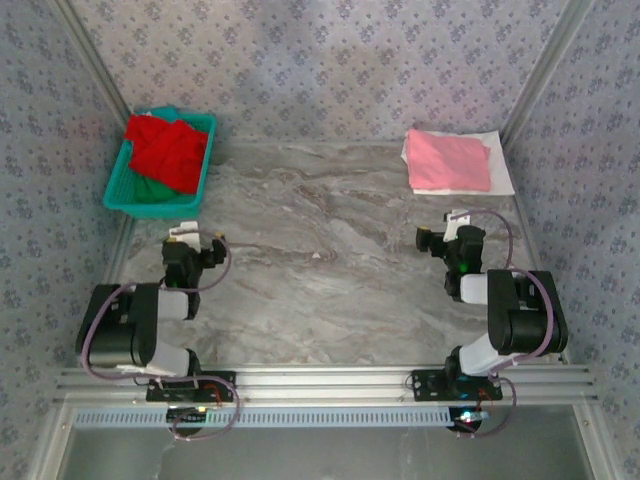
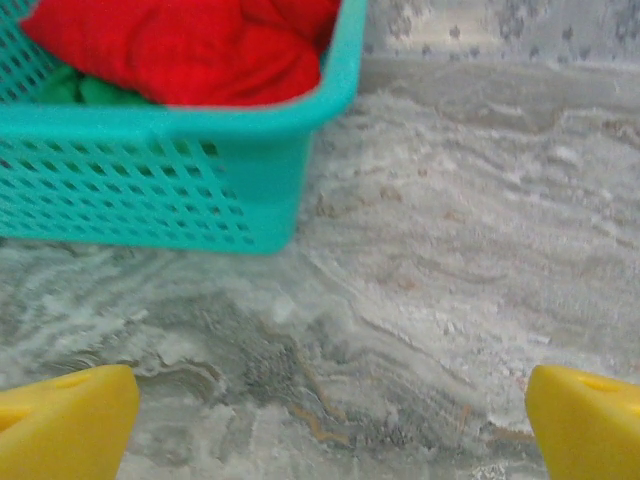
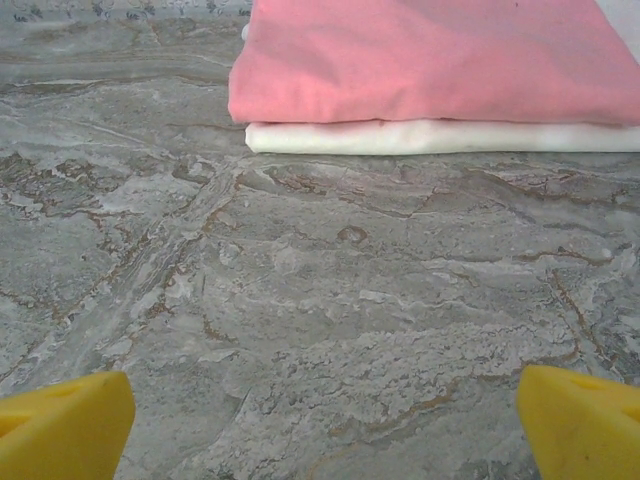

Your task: Fold and stack the t-shirts

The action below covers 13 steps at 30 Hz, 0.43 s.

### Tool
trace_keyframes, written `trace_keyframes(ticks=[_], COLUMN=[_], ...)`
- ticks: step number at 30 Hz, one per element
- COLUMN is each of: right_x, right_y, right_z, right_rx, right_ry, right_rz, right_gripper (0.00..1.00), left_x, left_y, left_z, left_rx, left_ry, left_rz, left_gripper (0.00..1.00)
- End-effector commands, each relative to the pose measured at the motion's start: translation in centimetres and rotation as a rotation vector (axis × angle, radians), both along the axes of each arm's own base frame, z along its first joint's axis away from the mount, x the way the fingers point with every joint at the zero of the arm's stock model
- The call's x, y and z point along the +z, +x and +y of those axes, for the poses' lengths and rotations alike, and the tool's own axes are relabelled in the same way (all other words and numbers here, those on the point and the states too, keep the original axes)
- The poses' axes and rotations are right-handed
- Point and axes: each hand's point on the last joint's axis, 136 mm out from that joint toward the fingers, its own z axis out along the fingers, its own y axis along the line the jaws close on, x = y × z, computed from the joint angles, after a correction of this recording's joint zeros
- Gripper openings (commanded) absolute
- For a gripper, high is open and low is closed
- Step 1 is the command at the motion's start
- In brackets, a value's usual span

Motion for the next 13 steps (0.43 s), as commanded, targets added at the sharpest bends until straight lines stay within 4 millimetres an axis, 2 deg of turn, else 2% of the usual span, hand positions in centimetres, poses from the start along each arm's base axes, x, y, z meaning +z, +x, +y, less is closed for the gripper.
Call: trace_keyframes(ticks=[1, 3, 5, 13], right_x=[0.5, 0.5, 0.4, 0.4], right_y=[0.4, 0.4, 0.4, 0.4], right_z=[-0.1, -0.1, -0.1, -0.2], right_rx=[-0.007, -0.003, -0.003, -0.004], right_ry=[-0.023, -0.013, -0.011, -0.009], right_rz=[-0.025, -0.022, -0.02, -0.02], right_gripper=[1.0, 1.0, 1.0, 1.0], left_x=[1.4, 1.1, 0.9, 0.9], left_y=[2.2, 3.0, 3.3, 3.3], left_z=[-0.4, -0.5, 0.2, 0.4], left_rx=[-0.043, -0.053, -0.008, -0.003], left_ry=[0.004, 0.006, -0.004, -0.009], left_rz=[-0.041, 0.009, 0.04, 0.034], left_gripper=[1.0, 1.0, 1.0, 1.0])
